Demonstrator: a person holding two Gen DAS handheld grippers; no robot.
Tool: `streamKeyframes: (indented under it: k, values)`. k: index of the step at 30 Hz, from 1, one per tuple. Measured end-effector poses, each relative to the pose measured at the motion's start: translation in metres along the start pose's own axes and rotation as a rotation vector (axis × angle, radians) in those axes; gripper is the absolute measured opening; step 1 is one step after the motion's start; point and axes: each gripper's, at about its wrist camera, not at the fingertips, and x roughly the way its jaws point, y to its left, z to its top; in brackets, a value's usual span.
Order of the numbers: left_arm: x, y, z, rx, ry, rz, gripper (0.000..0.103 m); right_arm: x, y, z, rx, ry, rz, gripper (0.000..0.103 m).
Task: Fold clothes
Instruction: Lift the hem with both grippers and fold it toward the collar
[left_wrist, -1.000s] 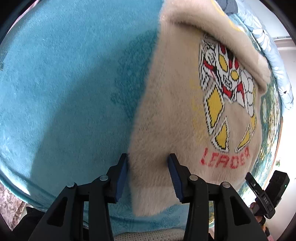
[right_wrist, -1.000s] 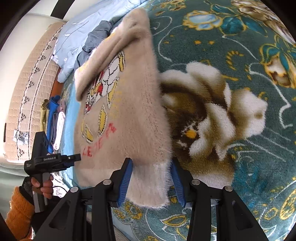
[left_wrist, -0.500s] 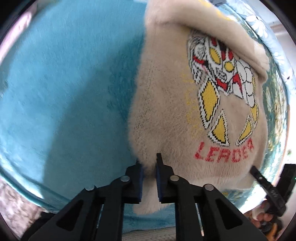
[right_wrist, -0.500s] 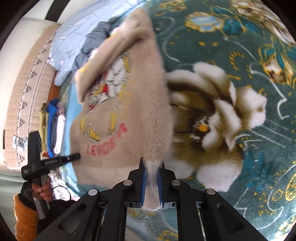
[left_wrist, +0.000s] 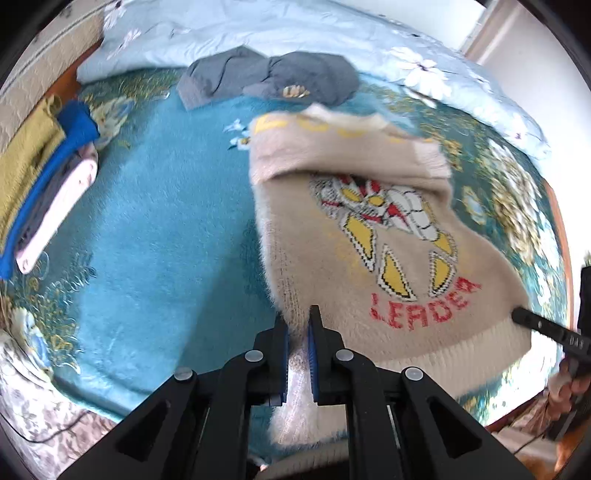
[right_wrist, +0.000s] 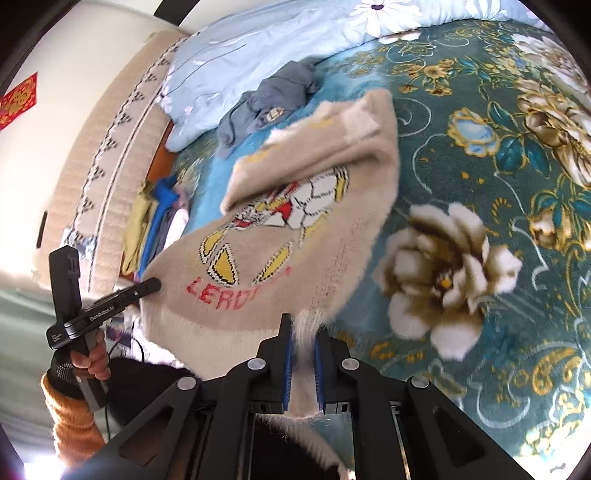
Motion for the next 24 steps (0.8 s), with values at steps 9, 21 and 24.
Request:
streamKeyframes:
  k: [9, 21, 24]
  values:
    - [-0.022, -0.007, -0.016, 0.055, 0.059, -0.082, 0.009, -0.001, -0.002, 0.004, 0.047, 0.065, 0.029, 0.010]
    - [0.035, 0.051, 0.042, -0.354, 0.125, -0.241, 0.009, 0.024, -0.035, 0.089, 0.266, 0.002, 0.104, 0.010]
    - [0.052, 0.061, 0.058, -0.436, 0.147, -0.269, 0.009, 0.037, -0.042, 0.113, 0.304, -0.001, 0.109, 0.010]
